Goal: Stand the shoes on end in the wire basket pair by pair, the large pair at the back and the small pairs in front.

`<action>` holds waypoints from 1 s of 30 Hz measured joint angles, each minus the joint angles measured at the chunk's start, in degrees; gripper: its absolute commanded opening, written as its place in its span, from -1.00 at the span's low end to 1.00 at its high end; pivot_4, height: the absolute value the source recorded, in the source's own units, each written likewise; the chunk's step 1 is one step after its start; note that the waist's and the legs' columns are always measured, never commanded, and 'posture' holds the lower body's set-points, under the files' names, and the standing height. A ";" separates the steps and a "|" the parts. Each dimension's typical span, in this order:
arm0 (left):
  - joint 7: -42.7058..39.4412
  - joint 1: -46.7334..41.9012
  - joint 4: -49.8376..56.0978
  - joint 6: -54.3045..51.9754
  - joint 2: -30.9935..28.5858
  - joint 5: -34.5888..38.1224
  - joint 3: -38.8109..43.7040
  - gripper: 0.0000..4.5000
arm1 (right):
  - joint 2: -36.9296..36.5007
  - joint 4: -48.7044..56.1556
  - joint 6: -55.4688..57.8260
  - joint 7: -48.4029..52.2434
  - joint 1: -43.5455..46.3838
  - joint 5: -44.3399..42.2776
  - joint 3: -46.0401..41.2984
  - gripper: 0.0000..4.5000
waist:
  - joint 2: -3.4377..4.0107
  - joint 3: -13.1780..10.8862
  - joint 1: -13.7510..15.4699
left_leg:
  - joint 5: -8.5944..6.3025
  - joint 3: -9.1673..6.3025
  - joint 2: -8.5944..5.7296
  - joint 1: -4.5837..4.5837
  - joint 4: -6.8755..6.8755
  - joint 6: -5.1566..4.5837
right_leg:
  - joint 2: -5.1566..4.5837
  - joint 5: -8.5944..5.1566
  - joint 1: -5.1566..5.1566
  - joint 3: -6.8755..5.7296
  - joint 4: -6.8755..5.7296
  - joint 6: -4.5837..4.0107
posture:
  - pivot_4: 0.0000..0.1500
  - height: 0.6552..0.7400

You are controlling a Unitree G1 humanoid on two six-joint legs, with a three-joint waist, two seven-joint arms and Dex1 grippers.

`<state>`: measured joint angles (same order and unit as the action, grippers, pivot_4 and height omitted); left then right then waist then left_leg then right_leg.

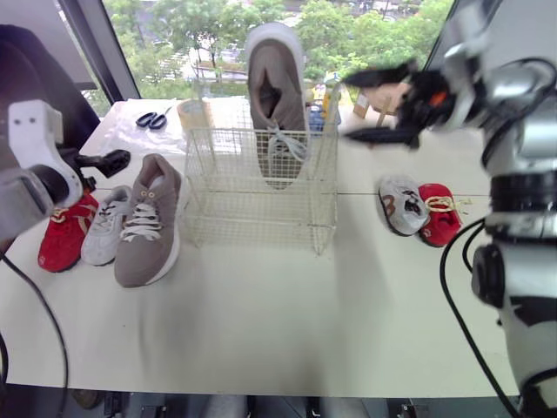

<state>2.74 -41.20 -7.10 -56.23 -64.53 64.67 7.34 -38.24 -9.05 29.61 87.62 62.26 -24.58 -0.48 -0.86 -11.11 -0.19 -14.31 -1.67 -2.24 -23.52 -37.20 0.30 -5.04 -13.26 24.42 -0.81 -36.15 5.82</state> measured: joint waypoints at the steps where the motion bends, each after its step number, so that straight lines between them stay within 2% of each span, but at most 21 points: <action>1: -2.50 -3.11 -3.15 -0.49 -0.01 -3.58 -2.40 0.97 | 0.60 4.97 2.89 -0.87 -1.81 -1.87 1.18 1.00 | 0.00 0.00 -0.24 | 0.01 0.01 0.00 0.00 0.00 0.01 | 0.00 0.00 0.01 0.03 0.00 0.00 | 1.00 1.00; 5: -16.05 -16.96 -19.55 2.00 4.34 -20.52 -15.12 0.97 | -0.25 19.09 7.51 -7.55 -7.62 -3.87 1.99 1.00 | -0.08 0.05 -0.43 | 0.03 0.15 0.00 0.04 0.00 0.05 | 0.03 0.00 0.04 0.13 -0.03 0.00 | 1.00 1.00; 12: -36.45 -31.32 -49.33 11.87 14.24 -44.04 -27.00 0.97 | -0.71 25.65 9.22 -17.32 -13.23 -3.91 1.87 1.00 | -0.14 0.01 -0.57 | 0.02 0.26 0.06 0.01 0.01 0.01 | 0.05 0.00 0.15 0.22 -0.02 0.01 | 1.00 1.00; 15: -40.66 -34.04 -58.58 16.04 18.11 -50.58 -28.00 0.58 | -0.16 26.95 9.82 -21.10 -14.31 -4.19 1.77 1.00 | -0.19 -0.02 -0.55 | 0.00 0.26 0.08 -0.02 -0.04 -0.02 | 0.02 0.00 0.15 0.23 -0.02 0.02 | 1.00 1.00; 19: -42.63 -35.50 -65.08 20.51 21.77 -56.08 -27.53 -0.33 | 0.69 27.90 9.99 -24.62 -14.36 -5.23 1.75 1.00 | -0.29 -0.06 -0.54 | -0.01 0.23 0.12 -0.03 -0.06 -0.04 | 0.01 0.01 0.16 0.23 -0.03 0.02 | 1.00 1.00; 22: -42.78 -35.94 -66.89 22.56 22.26 -59.10 -25.98 -0.96 | 0.66 28.01 9.99 -26.32 -14.63 -5.55 1.76 1.00 | -0.29 -0.06 -0.65 | -0.02 0.23 0.13 -0.03 -0.06 -0.06 | 0.00 0.01 0.17 0.23 -0.04 0.03 | 1.00 1.00; 30: -41.06 -36.56 -68.38 22.93 21.94 -61.89 -18.82 -0.99 | 0.32 28.39 10.13 -28.03 -14.99 -6.78 1.87 1.00 | -0.36 -0.10 -0.56 | -0.02 0.21 0.15 -0.04 -0.09 -0.07 | 0.00 0.01 0.19 0.23 -0.08 0.03 | 1.00 1.00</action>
<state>-38.31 -77.76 -75.48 -33.31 -42.59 2.78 -11.48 -37.92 19.34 39.74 59.59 47.27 -31.36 1.39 -1.22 -11.22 -0.76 -14.33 -1.46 -2.09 -23.56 -37.29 0.24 -5.03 -13.24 24.61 -0.58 -36.24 5.86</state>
